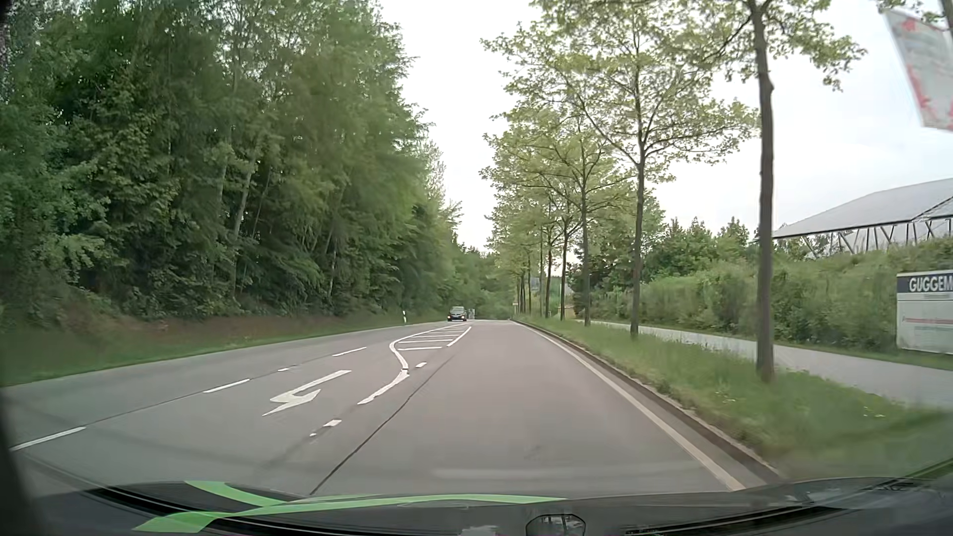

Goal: Follow the waypoints while adhering to traffic rules and regulations

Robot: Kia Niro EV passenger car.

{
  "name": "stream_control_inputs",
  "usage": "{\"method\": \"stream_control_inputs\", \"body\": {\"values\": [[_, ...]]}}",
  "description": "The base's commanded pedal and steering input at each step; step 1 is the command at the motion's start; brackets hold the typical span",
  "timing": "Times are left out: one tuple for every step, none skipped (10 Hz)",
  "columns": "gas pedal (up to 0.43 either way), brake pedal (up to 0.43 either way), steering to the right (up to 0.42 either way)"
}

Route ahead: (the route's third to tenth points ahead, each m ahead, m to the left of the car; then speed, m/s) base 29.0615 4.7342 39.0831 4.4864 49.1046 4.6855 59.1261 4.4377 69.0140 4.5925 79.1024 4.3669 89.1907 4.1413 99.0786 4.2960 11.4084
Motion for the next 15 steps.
{"method": "stream_control_inputs", "body": {"values": [[0.039, 0.000, -0.009], [0.039, 0.000, -0.009], [0.039, 0.000, -0.009], [0.039, 0.000, -0.009], [0.039, 0.000, -0.008], [0.047, 0.000, -0.008], [0.047, 0.000, -0.008], [0.047, 0.000, -0.008], [0.047, 0.000, -0.007], [0.059, 0.000, -0.008], [0.059, 0.000, -0.007], [0.059, 0.000, -0.007], [0.059, 0.000, -0.007], [0.059, 0.000, -0.007], [0.059, 0.000, -0.007]]}}
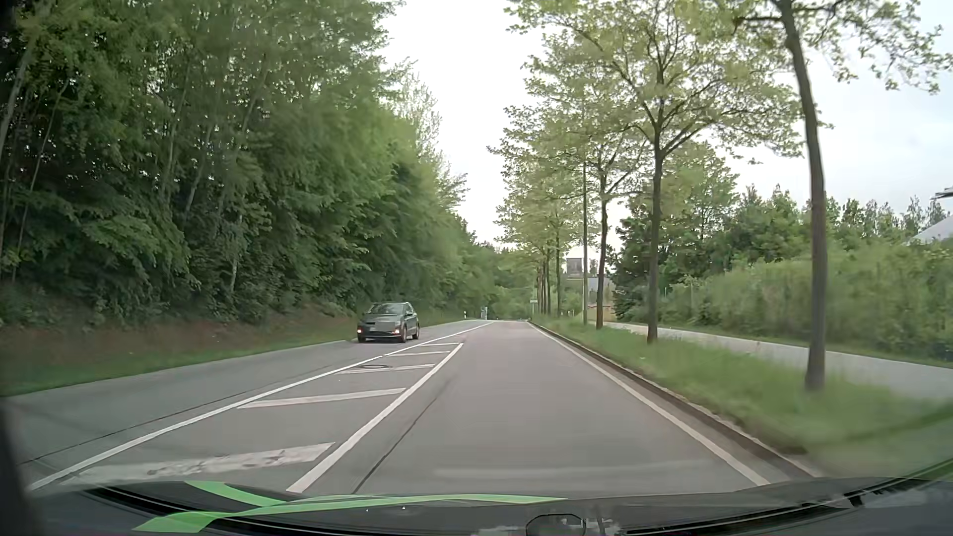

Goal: Follow the waypoints while adhering to traffic rules and regulations

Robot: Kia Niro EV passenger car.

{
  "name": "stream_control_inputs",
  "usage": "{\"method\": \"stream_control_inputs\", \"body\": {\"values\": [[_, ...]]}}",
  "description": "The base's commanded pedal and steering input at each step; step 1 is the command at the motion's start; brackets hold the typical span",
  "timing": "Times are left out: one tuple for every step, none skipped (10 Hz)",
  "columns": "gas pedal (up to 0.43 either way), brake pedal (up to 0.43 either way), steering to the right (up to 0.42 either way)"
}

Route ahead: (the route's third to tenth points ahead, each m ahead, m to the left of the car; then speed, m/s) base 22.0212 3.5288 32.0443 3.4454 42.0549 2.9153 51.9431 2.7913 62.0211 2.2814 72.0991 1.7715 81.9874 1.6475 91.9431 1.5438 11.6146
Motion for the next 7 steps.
{"method": "stream_control_inputs", "body": {"values": [[0.059, 0.000, -0.007], [0.059, 0.000, -0.007], [0.059, 0.000, -0.007], [0.059, 0.000, -0.007], [0.059, 0.000, -0.007], [0.059, 0.000, -0.007], [0.059, 0.000, -0.007]]}}
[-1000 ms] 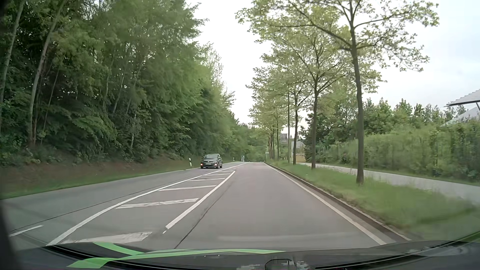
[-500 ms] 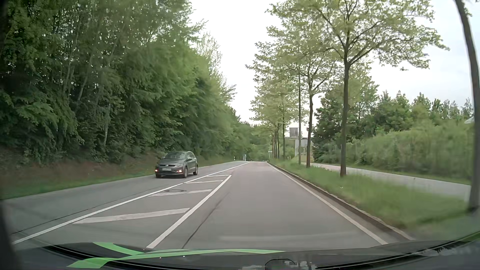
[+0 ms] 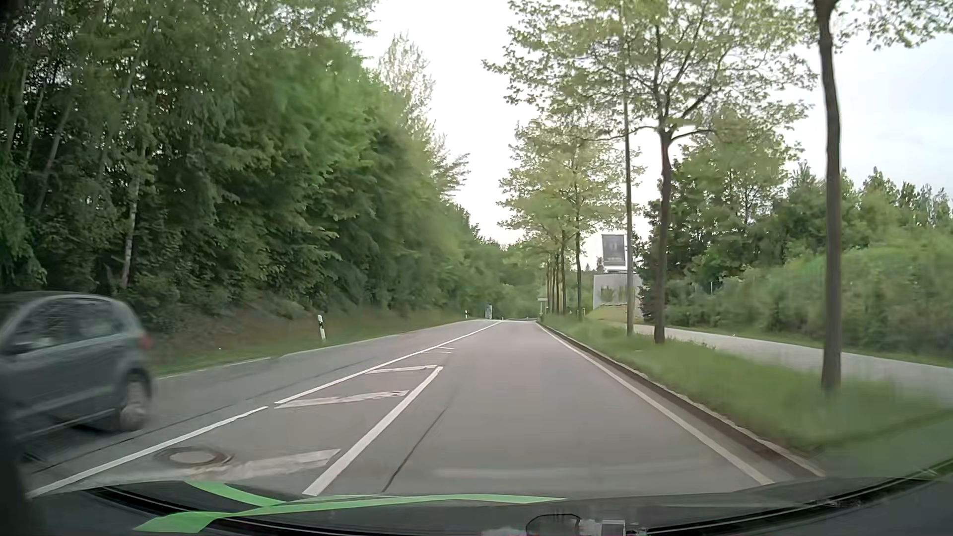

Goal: Follow the waypoints while adhering to traffic rules and regulations

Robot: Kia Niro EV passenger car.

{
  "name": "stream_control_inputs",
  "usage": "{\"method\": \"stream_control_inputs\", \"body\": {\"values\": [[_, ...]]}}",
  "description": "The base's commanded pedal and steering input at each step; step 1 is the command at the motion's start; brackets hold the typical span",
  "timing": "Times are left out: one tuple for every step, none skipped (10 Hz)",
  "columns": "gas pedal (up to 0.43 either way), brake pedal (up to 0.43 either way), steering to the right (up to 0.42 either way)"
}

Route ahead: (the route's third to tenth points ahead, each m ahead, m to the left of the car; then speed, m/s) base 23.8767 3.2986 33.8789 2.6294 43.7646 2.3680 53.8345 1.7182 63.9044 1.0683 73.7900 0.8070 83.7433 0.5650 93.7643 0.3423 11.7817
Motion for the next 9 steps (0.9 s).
{"method": "stream_control_inputs", "body": {"values": [[0.059, 0.000, -0.006], [0.059, 0.000, -0.006], [0.059, 0.000, -0.006], [0.059, 0.000, -0.006], [0.059, 0.000, -0.005], [0.059, 0.000, -0.004], [0.059, 0.000, -0.003], [0.059, 0.000, -0.002], [0.059, 0.000, -0.001]]}}
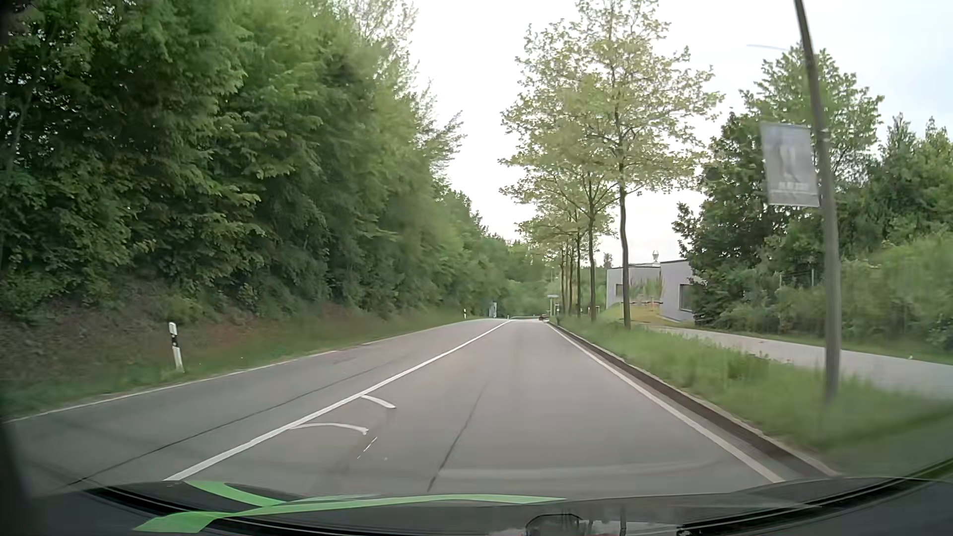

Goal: Follow the waypoints while adhering to traffic rules and regulations

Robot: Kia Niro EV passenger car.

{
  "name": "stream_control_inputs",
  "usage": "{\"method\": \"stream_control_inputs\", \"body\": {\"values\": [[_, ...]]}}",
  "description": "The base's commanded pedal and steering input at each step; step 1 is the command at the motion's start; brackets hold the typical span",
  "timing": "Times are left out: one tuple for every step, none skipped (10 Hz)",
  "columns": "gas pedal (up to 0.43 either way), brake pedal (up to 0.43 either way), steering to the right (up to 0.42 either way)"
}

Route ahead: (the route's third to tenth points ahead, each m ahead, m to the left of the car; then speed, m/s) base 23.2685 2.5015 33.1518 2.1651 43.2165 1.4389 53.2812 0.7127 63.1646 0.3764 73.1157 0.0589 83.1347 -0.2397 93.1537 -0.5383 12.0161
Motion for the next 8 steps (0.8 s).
{"method": "stream_control_inputs", "body": {"values": [[0.059, 0.000, -0.001], [0.059, 0.000, -0.001], [0.059, 0.000, -0.001], [0.059, 0.000, -0.001], [0.059, 0.000, -0.002], [0.059, 0.000, -0.001], [0.059, 0.000, -0.001], [0.059, 0.000, -0.001]]}}
